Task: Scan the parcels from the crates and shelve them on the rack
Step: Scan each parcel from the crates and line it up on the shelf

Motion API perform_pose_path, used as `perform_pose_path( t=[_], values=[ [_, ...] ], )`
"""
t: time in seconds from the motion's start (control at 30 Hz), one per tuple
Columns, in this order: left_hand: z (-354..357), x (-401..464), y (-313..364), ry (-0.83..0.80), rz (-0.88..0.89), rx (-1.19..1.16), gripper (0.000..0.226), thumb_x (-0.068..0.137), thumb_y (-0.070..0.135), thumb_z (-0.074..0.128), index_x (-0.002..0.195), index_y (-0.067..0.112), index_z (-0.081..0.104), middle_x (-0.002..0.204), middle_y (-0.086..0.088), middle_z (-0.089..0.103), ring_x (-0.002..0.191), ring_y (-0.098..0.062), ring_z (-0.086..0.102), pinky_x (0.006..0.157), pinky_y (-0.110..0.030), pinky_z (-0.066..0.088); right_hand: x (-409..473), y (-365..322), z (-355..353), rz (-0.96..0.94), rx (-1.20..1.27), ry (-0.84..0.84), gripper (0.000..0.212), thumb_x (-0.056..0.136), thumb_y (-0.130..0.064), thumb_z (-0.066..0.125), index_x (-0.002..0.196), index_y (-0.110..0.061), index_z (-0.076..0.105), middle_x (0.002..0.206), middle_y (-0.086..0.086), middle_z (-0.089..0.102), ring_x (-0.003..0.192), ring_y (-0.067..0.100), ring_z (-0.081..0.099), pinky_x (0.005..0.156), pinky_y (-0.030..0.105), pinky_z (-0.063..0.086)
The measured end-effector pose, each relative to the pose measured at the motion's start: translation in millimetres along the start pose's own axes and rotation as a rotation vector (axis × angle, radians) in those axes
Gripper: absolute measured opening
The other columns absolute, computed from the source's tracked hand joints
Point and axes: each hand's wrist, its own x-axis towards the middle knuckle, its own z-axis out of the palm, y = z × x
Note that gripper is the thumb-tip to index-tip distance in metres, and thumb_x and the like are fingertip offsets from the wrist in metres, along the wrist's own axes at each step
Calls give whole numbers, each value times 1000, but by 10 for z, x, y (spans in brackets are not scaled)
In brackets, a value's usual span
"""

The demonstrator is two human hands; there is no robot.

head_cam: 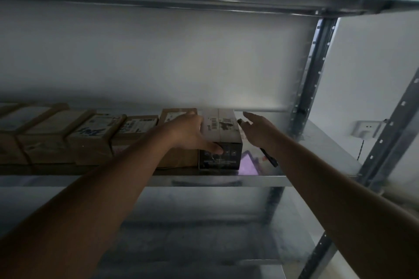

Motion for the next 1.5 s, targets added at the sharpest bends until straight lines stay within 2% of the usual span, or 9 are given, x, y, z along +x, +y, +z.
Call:
perform_pose_path(
  t=[0.07,0.13,0.23,0.3,0.43,0.57,0.77,0.93,1.5],
  values=[
    [-10,0,9,-9,-1,18,67,66,81,82,93,28,51,112,4,50,94,-11,51,68,-32,42,-91,11,-41,21,26,50,51,110,-38,48,160,-33,43,148,10,60,97,23,52,79,30,44],
    [-9,-15,14,-15,21,14,77,67,83,79,110,24,55,121,1,53,98,-12,53,73,-34,47,-256,9,-112,3,39,102,49,109,-40,48,157,-31,47,143,11,64,96,24,57,78,31,44],
    [6,-86,116,49,116,0,117,71,93,63,158,18,38,153,-8,46,131,-26,52,102,-45,51,-595,-39,-218,-28,-69,185,44,109,-36,45,152,-32,53,130,7,67,100,29,66,73,31,49],
    [19,-157,264,113,195,-11,111,86,88,50,166,15,25,166,-9,34,146,-29,41,114,-49,44,-825,-82,-279,-42,-139,224,41,109,-35,42,147,-34,57,130,9,69,104,34,66,90,41,56],
    [79,-235,560,192,360,32,72,108,57,46,163,12,34,166,-8,37,146,-27,44,115,-46,43,-1222,-7,-455,-67,-277,292,40,112,-33,39,148,-37,55,136,10,69,107,34,63,97,42,46],
    [178,-328,899,205,460,67,68,110,49,44,165,12,32,171,-8,32,153,-28,38,123,-44,35,-1551,256,-698,-64,-377,383,41,112,-36,39,151,-42,50,136,10,69,115,38,63,91,45,38],
    [450,-501,1650,162,536,53,53,108,43,48,149,10,53,157,-13,49,139,-34,52,113,-48,44,-2052,857,-1080,-48,-407,461,41,108,-52,37,149,-52,41,126,8,73,107,41,66,90,48,48],
    [738,-730,2469,134,626,37,63,108,48,48,162,16,40,167,-9,37,147,-33,45,117,-48,41,-2598,1456,-1547,21,-505,535,47,106,-54,34,153,-47,38,129,10,71,113,39,62,78,46,38],
    [1941,-1417,5312,-82,965,4,51,107,41,51,152,17,50,149,-13,52,131,-33,56,109,-49,48,-4569,3102,-2929,464,-538,631,47,111,-48,44,157,-44,38,131,23,58,120,46,47,97,55,43]
  ],
)
